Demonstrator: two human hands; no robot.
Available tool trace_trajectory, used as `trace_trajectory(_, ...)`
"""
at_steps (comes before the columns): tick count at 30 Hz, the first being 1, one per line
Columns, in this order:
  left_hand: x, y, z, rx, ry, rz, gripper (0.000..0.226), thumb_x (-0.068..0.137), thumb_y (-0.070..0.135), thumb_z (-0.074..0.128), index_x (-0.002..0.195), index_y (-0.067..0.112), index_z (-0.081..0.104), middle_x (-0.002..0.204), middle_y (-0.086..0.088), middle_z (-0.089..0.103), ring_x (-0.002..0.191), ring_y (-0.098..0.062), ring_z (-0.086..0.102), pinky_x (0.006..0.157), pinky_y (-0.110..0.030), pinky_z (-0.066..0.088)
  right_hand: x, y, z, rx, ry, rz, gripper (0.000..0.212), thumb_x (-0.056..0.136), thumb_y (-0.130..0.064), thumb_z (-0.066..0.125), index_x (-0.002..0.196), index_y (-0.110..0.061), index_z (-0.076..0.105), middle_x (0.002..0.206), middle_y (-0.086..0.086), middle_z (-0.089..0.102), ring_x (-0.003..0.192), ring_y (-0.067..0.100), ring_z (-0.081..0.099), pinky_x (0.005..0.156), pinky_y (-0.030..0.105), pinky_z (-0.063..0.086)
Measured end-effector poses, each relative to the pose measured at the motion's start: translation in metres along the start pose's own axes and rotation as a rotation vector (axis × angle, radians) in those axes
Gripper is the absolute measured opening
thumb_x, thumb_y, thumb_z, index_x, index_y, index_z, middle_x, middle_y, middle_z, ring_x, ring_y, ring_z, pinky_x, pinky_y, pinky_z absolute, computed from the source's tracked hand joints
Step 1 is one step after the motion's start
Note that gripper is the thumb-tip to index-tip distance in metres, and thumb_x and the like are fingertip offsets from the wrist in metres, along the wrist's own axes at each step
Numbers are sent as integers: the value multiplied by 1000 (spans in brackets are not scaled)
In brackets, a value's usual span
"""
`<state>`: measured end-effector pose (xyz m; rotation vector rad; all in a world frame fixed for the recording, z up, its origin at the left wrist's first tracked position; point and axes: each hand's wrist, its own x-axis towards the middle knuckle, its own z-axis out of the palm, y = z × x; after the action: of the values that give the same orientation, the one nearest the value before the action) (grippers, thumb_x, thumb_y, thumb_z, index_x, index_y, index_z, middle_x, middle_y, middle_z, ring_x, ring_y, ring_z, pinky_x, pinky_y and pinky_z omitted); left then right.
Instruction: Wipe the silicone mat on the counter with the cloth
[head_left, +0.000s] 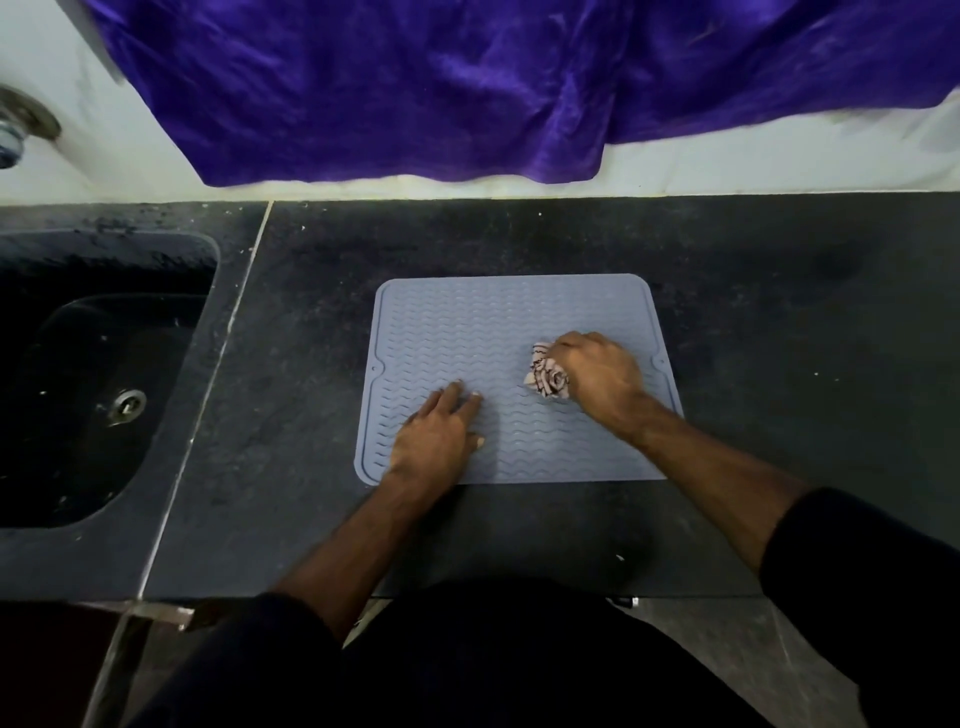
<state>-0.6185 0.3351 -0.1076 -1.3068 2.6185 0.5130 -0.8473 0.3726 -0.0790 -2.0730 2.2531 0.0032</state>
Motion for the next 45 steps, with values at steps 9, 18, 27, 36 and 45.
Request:
trace_trajectory(9,-5,-2,4,-4,-22,18,64,101,38,41,155,27,9,163,0,-2,150,-23,1,122,-39,11,12,-37,17,23,1,-123,46,90,-13,52,136,-14,47,143,9,46,130,29,42,109,37,34)
trace_trajectory(18,-4,-1,4,-33,-30,11,64,100,35,44,155,26,11,163,-1,-2,150,-24,0,121,-42,11,23,-61,8,73,5,-133,45,91,-15,52,136,-14,47,143,9,46,130,30,41,108,36,33)
trace_trajectory(27,-7,-1,-1,-49,-69,14,65,102,34,41,155,27,4,163,0,-8,150,-23,-4,120,-42,7,15,-20,-2,-64,-14,-74,43,84,-15,61,126,-14,54,127,9,58,112,30,55,92,39,46)
trace_trajectory(36,-7,0,-2,-32,-81,0,65,102,35,40,155,28,3,163,1,-9,150,-22,-5,121,-43,8,9,-28,10,-79,-27,-126,52,90,-13,54,140,-15,41,147,8,40,134,29,36,111,37,27)
trace_trajectory(45,-19,2,-5,-45,-30,-120,67,99,42,44,154,32,8,162,-4,-13,149,-31,-7,117,-52,10,23,-45,-4,85,11,-49,50,79,-14,66,127,-17,54,130,7,57,115,30,53,95,38,45)
